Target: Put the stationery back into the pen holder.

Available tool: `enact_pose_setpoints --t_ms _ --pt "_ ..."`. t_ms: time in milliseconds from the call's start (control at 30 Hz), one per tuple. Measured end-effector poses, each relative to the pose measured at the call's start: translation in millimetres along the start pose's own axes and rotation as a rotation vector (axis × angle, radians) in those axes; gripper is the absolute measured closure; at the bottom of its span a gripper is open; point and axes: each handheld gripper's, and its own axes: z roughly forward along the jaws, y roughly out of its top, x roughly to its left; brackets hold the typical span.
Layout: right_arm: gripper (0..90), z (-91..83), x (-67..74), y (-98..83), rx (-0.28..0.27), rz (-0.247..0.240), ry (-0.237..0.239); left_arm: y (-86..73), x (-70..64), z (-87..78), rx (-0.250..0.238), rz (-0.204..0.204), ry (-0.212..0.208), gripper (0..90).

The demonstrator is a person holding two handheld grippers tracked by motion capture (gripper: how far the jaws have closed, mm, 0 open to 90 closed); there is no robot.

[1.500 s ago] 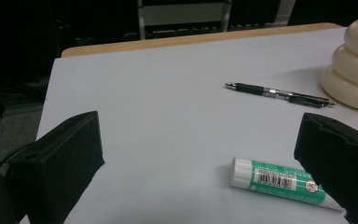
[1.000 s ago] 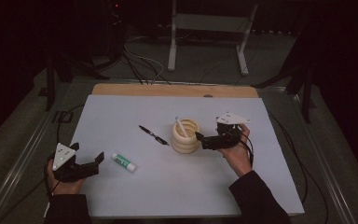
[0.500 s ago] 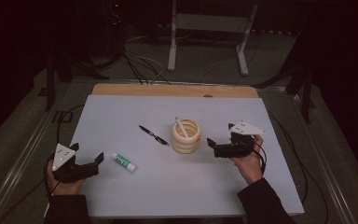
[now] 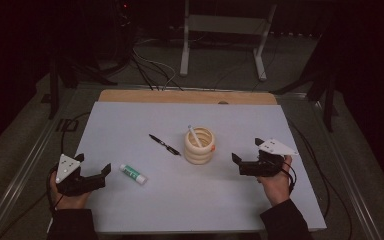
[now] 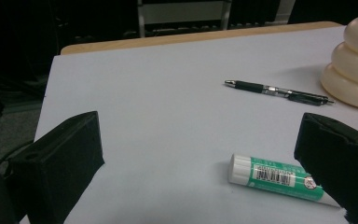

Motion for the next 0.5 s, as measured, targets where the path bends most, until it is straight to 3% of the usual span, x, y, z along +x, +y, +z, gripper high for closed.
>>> enact_pose_setpoints --t_ms 67,167,500 --pt "0.0 -4.0 -2.7 -6.0 -0.032 0.013 -0.008 0.1 0.2 -0.4 -0.001 -0.001 0.0 1.5" --pt "0.0 -7.5 -5.1 -15.8 0.0 0.033 -0.011 0.1 0.6 -0.4 0.0 -0.003 0.001 1.5" --pt "0.0 -19.1 -16.2 -29.2 0.002 0.057 -0.023 1.5 1.2 -0.8 -0.004 -0.005 -0.014 1.4"
